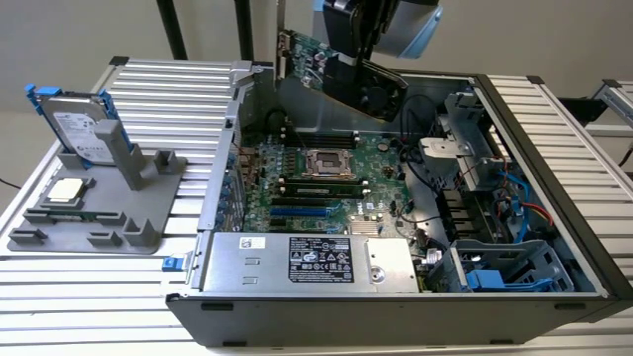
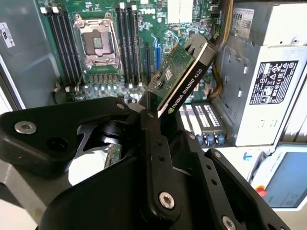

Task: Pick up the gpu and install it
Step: 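Insert the gpu into the slot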

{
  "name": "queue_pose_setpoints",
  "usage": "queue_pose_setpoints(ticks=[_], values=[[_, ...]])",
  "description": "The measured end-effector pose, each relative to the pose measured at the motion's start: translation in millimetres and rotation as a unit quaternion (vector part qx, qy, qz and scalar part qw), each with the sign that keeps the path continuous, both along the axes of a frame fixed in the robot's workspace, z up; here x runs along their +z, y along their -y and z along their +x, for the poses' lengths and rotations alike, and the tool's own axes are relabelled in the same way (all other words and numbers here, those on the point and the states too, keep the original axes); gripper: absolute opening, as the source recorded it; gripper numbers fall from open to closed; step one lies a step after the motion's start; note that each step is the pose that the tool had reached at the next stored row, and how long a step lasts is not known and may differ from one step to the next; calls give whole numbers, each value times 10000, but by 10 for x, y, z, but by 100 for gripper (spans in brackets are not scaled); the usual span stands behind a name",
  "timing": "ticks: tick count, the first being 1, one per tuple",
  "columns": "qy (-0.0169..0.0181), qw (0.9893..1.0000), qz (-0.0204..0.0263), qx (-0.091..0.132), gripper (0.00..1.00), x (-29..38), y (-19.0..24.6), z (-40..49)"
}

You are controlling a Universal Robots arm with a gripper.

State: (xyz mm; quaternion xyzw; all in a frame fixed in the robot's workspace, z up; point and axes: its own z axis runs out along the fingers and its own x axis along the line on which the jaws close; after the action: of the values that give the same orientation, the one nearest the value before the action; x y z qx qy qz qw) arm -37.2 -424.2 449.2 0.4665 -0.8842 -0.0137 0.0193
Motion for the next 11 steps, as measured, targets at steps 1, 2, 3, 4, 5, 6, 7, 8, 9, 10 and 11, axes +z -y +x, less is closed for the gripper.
queue_pose_setpoints(ticks=[1, 2, 3, 4, 5, 6, 7, 8, 9, 10, 11], values=[[0, 10000, 0, 21, 0, 0, 0, 0], [0, 10000, 0, 42, 0, 0, 0, 0], [0, 10000, 0, 61, 0, 0, 0, 0], [0, 10000, 0, 81, 0, 0, 0, 0], [0, 10000, 0, 98, 0, 0, 0, 0], [0, 9999, 0, 113, 0, 0, 0, 0], [0, 9999, 0, 127, 0, 0, 0, 0], [0, 9999, 0, 133, 0, 0, 0, 0], [0, 9999, 0, 133, 0, 0, 0, 0], [0, 9999, 0, 134, 0, 0, 0, 0], [0, 9999, 0, 134, 0, 0, 0, 0]])
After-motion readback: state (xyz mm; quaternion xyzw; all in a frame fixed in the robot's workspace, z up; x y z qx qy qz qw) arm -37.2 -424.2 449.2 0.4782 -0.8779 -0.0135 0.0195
